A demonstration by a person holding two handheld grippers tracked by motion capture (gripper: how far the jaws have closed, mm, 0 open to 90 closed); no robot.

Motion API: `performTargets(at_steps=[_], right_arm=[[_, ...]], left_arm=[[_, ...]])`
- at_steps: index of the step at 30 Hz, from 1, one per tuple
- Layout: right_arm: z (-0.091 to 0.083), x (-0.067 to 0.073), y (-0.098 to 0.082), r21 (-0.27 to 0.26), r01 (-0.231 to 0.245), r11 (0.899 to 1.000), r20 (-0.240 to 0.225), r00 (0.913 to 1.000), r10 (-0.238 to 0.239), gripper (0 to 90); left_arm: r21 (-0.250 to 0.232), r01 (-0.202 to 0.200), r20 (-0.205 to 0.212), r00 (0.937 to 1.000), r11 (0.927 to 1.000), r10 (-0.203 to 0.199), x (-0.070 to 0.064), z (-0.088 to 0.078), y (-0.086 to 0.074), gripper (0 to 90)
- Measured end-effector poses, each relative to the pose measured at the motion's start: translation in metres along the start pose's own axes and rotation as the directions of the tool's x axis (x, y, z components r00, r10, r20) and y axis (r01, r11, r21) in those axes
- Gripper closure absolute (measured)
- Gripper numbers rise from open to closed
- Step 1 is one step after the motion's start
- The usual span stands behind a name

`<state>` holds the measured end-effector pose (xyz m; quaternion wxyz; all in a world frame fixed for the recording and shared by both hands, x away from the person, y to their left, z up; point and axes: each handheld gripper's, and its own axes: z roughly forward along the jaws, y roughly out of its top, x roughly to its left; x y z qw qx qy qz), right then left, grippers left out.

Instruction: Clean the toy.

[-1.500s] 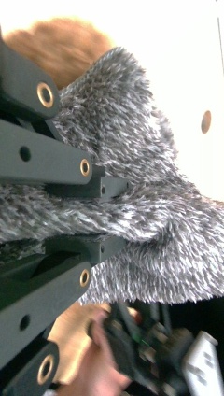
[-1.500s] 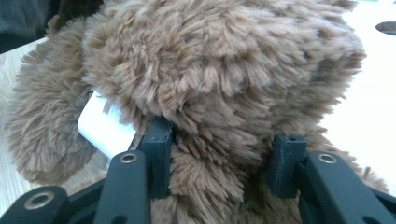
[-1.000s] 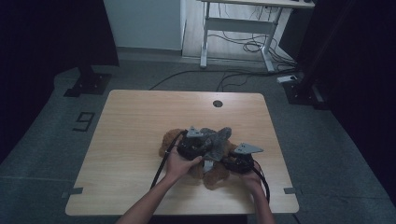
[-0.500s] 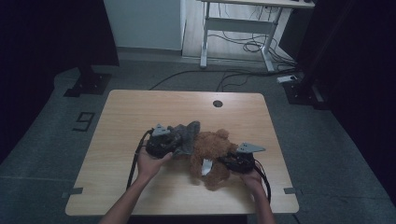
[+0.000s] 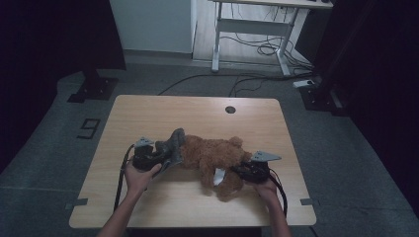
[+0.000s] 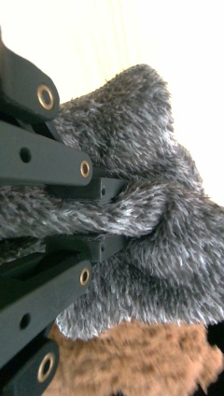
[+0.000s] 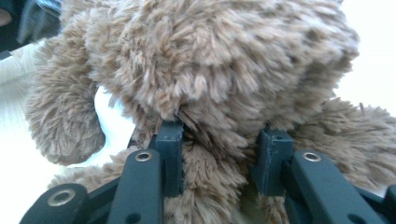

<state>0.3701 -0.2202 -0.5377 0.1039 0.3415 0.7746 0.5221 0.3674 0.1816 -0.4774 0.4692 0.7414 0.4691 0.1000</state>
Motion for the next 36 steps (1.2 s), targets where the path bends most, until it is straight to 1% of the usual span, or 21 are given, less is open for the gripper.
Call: performTargets(at_steps=[1, 3, 6, 8, 11, 12, 13, 14, 17, 19, 20, 23, 24, 25, 26, 27, 30, 32, 34, 35, 36], right_arm=[[0.0, -0.001, 0.0, 0.001, -0.002, 1.0, 0.001, 1.0, 0.002, 60.9], [0.0, -0.001, 0.0, 0.002, -0.011, 1.0, 0.001, 0.9999, 0.011, 60.9], [0.0, 0.0, 0.0, 0.004, -0.001, 1.0, 0.006, 1.0, 0.001, 60.9], [0.0, 0.0, 0.0, 0.005, -0.002, 1.0, 0.007, 1.0, 0.002, 60.9], [0.0, 0.001, 0.0, 0.006, -0.004, 1.0, 0.008, 1.0, 0.004, 60.9], [0.0, 0.0, 0.0, 0.006, -0.005, 1.0, 0.008, 1.0, 0.005, 61.0], [0.0, 0.0, 0.0, 0.006, -0.004, 1.0, 0.008, 1.0, 0.004, 61.0], [0.0, 0.0, 0.0, 0.007, -0.004, 1.0, 0.008, 1.0, 0.004, 61.0], [-0.001, 0.0, 0.0, 0.016, -0.008, 1.0, 0.019, 0.9998, 0.007, 61.1], [-0.002, -0.002, -0.001, 0.022, -0.018, 1.0, 0.025, 0.9995, 0.018, 61.2], [-0.002, -0.002, -0.001, 0.022, -0.02, 1.0, 0.027, 0.9995, 0.019, 61.3], [-0.001, -0.001, -0.001, 0.021, -0.014, 1.0, 0.029, 0.9995, 0.014, 61.5], [-0.001, 0.0, -0.001, 0.019, -0.014, 1.0, 0.029, 0.9995, 0.014, 61.4], [0.0, 0.0, -0.001, 0.017, -0.015, 1.0, 0.029, 0.9995, 0.014, 61.5], [0.0, 0.0, -0.001, 0.015, -0.018, 1.0, 0.028, 0.9994, 0.018, 61.5], [0.0, 0.0, -0.001, 0.014, -0.023, 1.0, 0.026, 0.9994, 0.022, 61.5], [0.001, 0.001, -0.001, 0.016, -0.018, 1.0, 0.031, 0.9994, 0.017, 62.1], [0.001, 0.001, -0.001, 0.02, -0.02, 1.0, 0.029, 0.9994, 0.02, 62.3], [0.001, 0.0, -0.001, 0.019, -0.025, 0.999, 0.022, 0.9995, 0.025, 62.7], [0.001, 0.0, -0.001, 0.019, -0.023, 1.0, 0.02, 0.9995, 0.023, 62.8], [0.001, 0.0, -0.001, 0.019, -0.022, 1.0, 0.015, 0.9996, 0.022, 62.9]], left_arm=[[-0.01, -0.012, 0.017, 0.9998, 0.9999, 0.013, -0.006, -0.002, 0.004, 77.7], [-0.026, -0.04, 0.062, 0.9972, 0.9988, 0.042, -0.02, -0.002, 0.013, 77.6], [-0.019, -0.089, 0.097, 0.9912, 0.9959, 0.09, -0.044, 0.008, 0.024, 77.6], [-0.006, -0.109, 0.125, 0.9862, 0.994, 0.109, -0.061, 0.019, 0.03, 77.6], [0.023, -0.143, 0.161, 0.9772, 0.9894, 0.138, -0.087, 0.042, 0.034, 77.5], [0.036, -0.155, 0.173, 0.9739, 0.9872, 0.147, -0.096, 0.051, 0.034, 77.5], [0.06, -0.175, 0.189, 0.9687, 0.9828, 0.161, -0.106, 0.062, 0.033, 77.5], [0.073, -0.185, 0.194, 0.9665, 0.9801, 0.168, -0.114, 0.07, 0.031, 77.4], [0.073, -0.209, 0.176, 0.9651, 0.9751, 0.194, -0.13, 0.083, 0.027, 77.5], [0.07, -0.211, 0.17, 0.9656, 0.9749, 0.197, -0.134, 0.086, 0.026, 77.5], [0.072, -0.217, 0.166, 0.965, 0.9735, 0.203, -0.135, 0.087, 0.026, 77.4], [0.071, -0.222, 0.161, 0.9648, 0.9726, 0.208, -0.134, 0.084, 0.026, 77.5], [0.067, -0.219, 0.161, 0.9652, 0.9734, 0.206, -0.134, 0.084, 0.027, 77.4], [0.06, -0.21, 0.172, 0.9652, 0.9759, 0.197, -0.133, 0.085, 0.027, 77.3], [0.06, -0.201, 0.197, 0.9627, 0.9778, 0.186, -0.134, 0.086, 0.028, 77.3], [0.064, -0.198, 0.205, 0.9618, 0.9781, 0.181, -0.135, 0.088, 0.029, 77.3], [0.074, -0.225, 0.19, 0.9594, 0.9714, 0.208, -0.142, 0.094, 0.029, 77.3], [0.077, -0.235, 0.177, 0.9596, 0.969, 0.218, -0.141, 0.095, 0.029, 77.4], [0.078, -0.225, 0.168, 0.9633, 0.9712, 0.21, -0.139, 0.094, 0.029, 77.5], [0.079, -0.227, 0.156, 0.9644, 0.9706, 0.213, -0.137, 0.092, 0.029, 77.6], [0.081, -0.228, 0.135, 0.967, 0.9703, 0.216, -0.136, 0.089, 0.029, 77.5]])
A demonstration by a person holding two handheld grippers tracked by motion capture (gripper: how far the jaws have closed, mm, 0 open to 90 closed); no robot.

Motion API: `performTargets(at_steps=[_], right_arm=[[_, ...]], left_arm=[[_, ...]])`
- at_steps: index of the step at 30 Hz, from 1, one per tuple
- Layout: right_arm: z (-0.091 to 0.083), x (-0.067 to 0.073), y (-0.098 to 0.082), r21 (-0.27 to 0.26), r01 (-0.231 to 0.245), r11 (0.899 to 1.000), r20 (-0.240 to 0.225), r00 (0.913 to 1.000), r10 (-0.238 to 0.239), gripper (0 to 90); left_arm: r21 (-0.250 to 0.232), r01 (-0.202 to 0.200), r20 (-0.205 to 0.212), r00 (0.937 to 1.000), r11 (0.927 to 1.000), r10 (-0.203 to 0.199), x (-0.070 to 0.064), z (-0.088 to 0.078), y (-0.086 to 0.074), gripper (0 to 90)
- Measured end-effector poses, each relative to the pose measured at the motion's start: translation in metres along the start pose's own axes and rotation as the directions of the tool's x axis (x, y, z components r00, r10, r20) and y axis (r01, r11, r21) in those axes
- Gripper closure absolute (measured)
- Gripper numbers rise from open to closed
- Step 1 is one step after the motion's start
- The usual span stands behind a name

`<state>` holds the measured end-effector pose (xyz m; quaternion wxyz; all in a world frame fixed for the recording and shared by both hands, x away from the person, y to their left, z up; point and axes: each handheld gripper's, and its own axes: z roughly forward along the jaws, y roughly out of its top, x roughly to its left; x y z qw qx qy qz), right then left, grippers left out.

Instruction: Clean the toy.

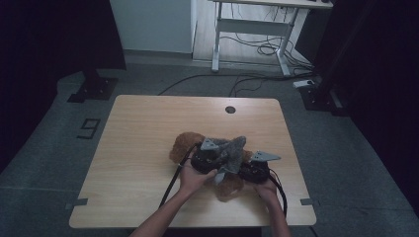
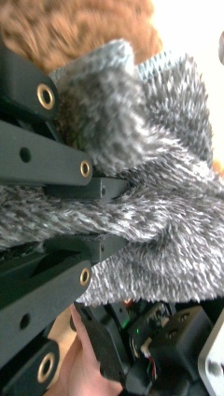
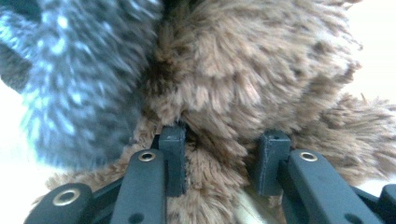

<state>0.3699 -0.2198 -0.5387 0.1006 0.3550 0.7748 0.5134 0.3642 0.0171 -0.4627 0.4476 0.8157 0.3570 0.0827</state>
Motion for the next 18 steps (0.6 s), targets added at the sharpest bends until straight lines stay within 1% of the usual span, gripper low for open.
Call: performTargets(at_steps=[4, 6, 7, 9, 11, 13, 14, 16, 17, 18], right_arm=[[0.0, -0.001, 0.0, 0.002, -0.009, 1.0, -0.009, 0.9999, 0.009, 63.4], [-0.001, -0.002, 0.0, 0.003, -0.014, 1.0, -0.011, 0.9998, 0.014, 63.4], [-0.001, -0.002, 0.0, 0.004, -0.016, 1.0, -0.013, 0.9998, 0.016, 63.4], [-0.001, -0.002, 0.0, 0.004, -0.019, 1.0, -0.016, 0.9997, 0.019, 63.4], [-0.001, -0.003, 0.0, 0.002, -0.022, 1.0, -0.017, 0.9996, 0.022, 63.5], [-0.001, -0.003, 0.0, 0.0, -0.03, 1.0, -0.024, 0.9993, 0.03, 63.6], [0.0, -0.003, 0.0, -0.001, -0.033, 0.999, -0.025, 0.9992, 0.033, 63.7], [0.0, -0.004, 0.0, -0.001, -0.037, 0.999, -0.024, 0.999, 0.037, 63.7], [0.0, -0.004, -0.001, -0.001, -0.04, 0.999, -0.027, 0.9988, 0.04, 63.7], [0.0, -0.004, -0.001, -0.001, -0.04, 0.999, -0.026, 0.9988, 0.04, 63.7]], left_arm=[[0.001, -0.011, -0.056, 0.9984, 0.9999, 0.011, 0.006, -0.011, 0.002, 77.5], [0.002, -0.018, -0.094, 0.9954, 0.9998, 0.018, 0.015, -0.018, 0.002, 77.4], [0.003, -0.015, -0.104, 0.9945, 0.9999, 0.015, 0.019, -0.022, 0.002, 77.4], [-0.005, 0.011, -0.125, 0.9921, 0.9999, -0.012, 0.033, -0.031, 0.0, 77.3], [-0.019, 0.039, -0.136, 0.9898, 0.9991, -0.041, 0.049, -0.043, -0.006, 77.3], [-0.017, 0.035, -0.165, 0.9855, 0.9993, -0.037, 0.056, -0.052, -0.01, 77.2], [-0.013, 0.028, -0.184, 0.9824, 0.9995, -0.03, 0.06, -0.058, -0.011, 77.1], [-0.011, 0.026, -0.217, 0.9757, 0.9996, -0.028, 0.065, -0.068, -0.012, 77.0], [-0.01, 0.026, -0.227, 0.9735, 0.9996, -0.027, 0.068, -0.071, -0.014, 77.0], [-0.009, 0.037, -0.231, 0.9722, 0.9993, -0.038, 0.073, -0.075, -0.016, 76.9]])
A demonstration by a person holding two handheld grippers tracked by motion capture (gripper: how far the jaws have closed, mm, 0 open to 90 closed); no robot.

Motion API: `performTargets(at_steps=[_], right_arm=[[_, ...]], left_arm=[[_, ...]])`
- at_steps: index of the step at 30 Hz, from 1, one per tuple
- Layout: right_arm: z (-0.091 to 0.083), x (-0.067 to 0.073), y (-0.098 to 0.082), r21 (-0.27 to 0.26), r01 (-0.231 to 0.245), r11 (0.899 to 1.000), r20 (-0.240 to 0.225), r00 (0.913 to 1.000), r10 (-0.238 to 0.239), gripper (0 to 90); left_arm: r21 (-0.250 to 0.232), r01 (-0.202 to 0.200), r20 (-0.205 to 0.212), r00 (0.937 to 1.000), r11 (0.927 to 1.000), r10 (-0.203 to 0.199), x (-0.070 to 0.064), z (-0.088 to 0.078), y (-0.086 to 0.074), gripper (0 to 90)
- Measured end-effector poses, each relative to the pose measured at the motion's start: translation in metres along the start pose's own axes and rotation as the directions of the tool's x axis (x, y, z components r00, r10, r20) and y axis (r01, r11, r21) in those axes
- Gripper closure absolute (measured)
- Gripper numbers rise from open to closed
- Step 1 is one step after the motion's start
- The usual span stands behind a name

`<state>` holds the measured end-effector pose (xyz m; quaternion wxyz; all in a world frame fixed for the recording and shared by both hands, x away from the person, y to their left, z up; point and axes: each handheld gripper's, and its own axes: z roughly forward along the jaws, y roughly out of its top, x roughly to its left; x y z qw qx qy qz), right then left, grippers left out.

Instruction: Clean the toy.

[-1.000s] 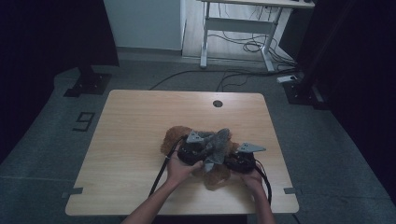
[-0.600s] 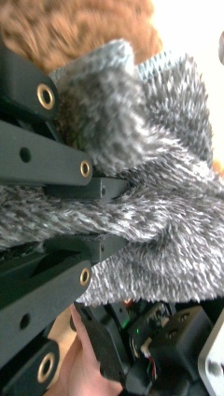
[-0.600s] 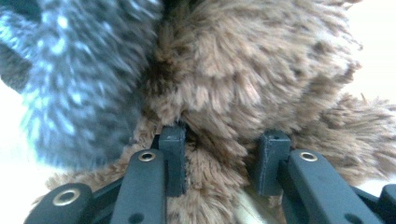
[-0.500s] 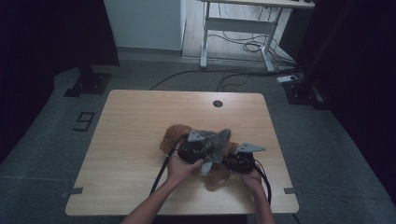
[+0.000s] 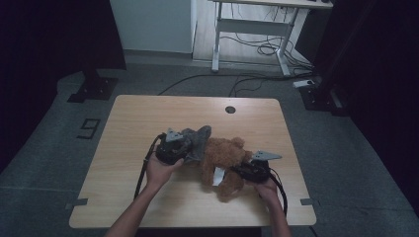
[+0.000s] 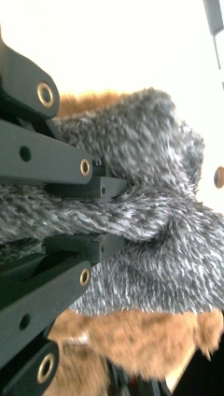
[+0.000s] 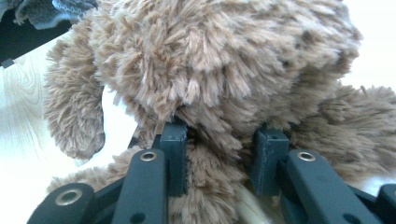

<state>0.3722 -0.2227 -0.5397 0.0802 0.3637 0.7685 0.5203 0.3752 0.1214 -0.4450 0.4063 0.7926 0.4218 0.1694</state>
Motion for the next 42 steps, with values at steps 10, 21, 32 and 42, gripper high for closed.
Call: performTargets(at_steps=[10, 21, 32, 42], right_arm=[[0.0, 0.001, 0.0, 0.013, 0.008, 1.0, -0.001, 1.0, -0.008, 65.4], [0.0, -0.001, -0.001, 0.037, 0.009, 0.999, 0.01, 0.9999, -0.01, 66.3], [0.003, 0.002, 0.0, 0.035, 0.061, 0.998, 0.049, 0.9968, -0.063, 66.8], [0.018, -0.005, 0.008, 0.009, 0.084, 0.996, 0.108, 0.9905, -0.085, 67.2]], left_arm=[[0.094, 0.162, -0.01, 0.9868, 0.9823, -0.162, 0.053, 0.006, -0.041, 76.7], [0.079, 0.206, 0.001, 0.9784, 0.9754, -0.207, 0.064, 0.002, -0.053, 76.8], [-0.05, 0.081, 0.045, 0.9959, 0.9955, -0.079, 0.032, -0.013, 0.018, 76.7], [0.037, 0.05, 0.036, 0.998, 0.9981, -0.051, 0.021, 0.038, 0.048, 76.3]])
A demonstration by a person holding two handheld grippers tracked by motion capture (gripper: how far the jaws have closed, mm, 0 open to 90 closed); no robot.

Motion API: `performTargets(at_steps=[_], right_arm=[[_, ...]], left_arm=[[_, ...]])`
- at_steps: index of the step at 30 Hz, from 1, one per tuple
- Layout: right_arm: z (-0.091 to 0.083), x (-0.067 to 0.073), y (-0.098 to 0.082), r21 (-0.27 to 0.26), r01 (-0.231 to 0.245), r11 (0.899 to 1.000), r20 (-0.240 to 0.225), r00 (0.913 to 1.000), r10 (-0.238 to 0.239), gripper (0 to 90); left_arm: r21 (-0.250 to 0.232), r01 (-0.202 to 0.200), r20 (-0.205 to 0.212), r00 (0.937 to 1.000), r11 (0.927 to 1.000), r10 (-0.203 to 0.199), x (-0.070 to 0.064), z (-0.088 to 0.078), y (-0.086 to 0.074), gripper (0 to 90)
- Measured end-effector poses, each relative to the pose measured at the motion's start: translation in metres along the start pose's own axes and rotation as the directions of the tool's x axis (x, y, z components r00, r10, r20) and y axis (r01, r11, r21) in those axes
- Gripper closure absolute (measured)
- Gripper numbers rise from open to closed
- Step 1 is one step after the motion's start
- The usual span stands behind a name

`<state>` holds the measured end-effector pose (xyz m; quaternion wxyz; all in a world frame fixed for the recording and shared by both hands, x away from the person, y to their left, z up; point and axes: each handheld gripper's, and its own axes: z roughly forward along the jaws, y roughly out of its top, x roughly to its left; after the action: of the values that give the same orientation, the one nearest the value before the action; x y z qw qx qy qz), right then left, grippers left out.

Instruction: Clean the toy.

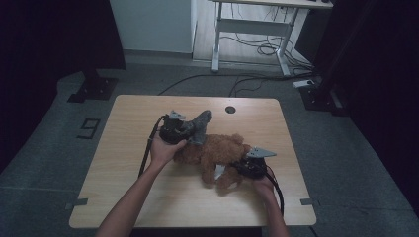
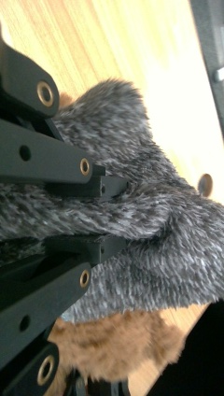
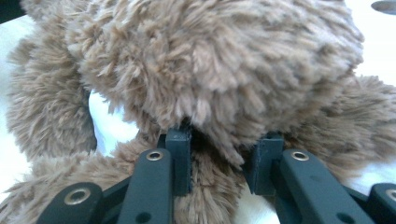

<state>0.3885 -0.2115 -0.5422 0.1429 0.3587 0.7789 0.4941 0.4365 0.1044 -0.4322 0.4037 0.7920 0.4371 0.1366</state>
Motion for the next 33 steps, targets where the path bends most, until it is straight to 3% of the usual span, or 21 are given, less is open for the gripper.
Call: performTargets(at_steps=[2, 6, 11, 13, 18, 22, 26, 29, 33], right_arm=[[0.002, -0.001, 0.001, -0.011, -0.012, 1.0, 0.006, 0.9999, 0.012, 67.0], [0.0, 0.002, 0.0, -0.006, -0.009, 1.0, 0.013, 0.9999, 0.009, 62.9], [-0.008, 0.008, -0.004, 0.005, -0.015, 1.0, 0.032, 0.9994, 0.014, 49.9], [-0.011, 0.008, -0.005, 0.007, -0.021, 1.0, 0.023, 0.9995, 0.02, 43.2], [-0.021, 0.008, -0.004, 0.011, -0.031, 0.999, -0.015, 0.9994, 0.031, 30.1], [-0.027, 0.009, -0.004, -0.015, -0.017, 1.0, -0.071, 0.9974, 0.016, 27.0], [-0.037, 0.006, -0.002, -0.029, -0.027, 0.999, -0.085, 0.9961, 0.024, 26.5], [-0.05, 0.005, 0.002, -0.069, -0.037, 0.997, -0.105, 0.994, 0.03, 26.3], [-0.048, 0.019, 0.011, -0.067, -0.005, 0.998, -0.109, 0.994, -0.003, 22.4]], left_arm=[[0.007, 0.0, -0.005, 1.0, 1.0, 0.0, 0.003, 0.004, -0.007, 76.4], [0.015, 0.034, 0.033, 0.9988, 0.9993, -0.035, 0.007, -0.001, -0.022, 76.8], [0.003, -0.006, 0.037, 0.9993, 1.0, 0.006, -0.006, -0.012, -0.037, 76.9], [-0.002, -0.017, 0.047, 0.9987, 0.9998, 0.017, -0.009, -0.016, -0.047, 76.9], [-0.014, 0.008, 0.093, 0.9956, 0.9999, -0.007, -0.006, -0.025, -0.068, 77.1], [-0.029, 0.027, 0.115, 0.9931, 0.9992, -0.023, -0.003, -0.031, -0.079, 77.1], [-0.035, 0.021, 0.12, 0.9926, 0.9992, -0.017, -0.007, -0.032, -0.084, 77.1], [-0.035, 0.008, 0.126, 0.992, 0.9994, -0.003, -0.014, -0.032, -0.085, 77.1], [-0.041, -0.007, 0.118, 0.9929, 0.9991, 0.012, -0.021, -0.031, -0.087, 77.0]])
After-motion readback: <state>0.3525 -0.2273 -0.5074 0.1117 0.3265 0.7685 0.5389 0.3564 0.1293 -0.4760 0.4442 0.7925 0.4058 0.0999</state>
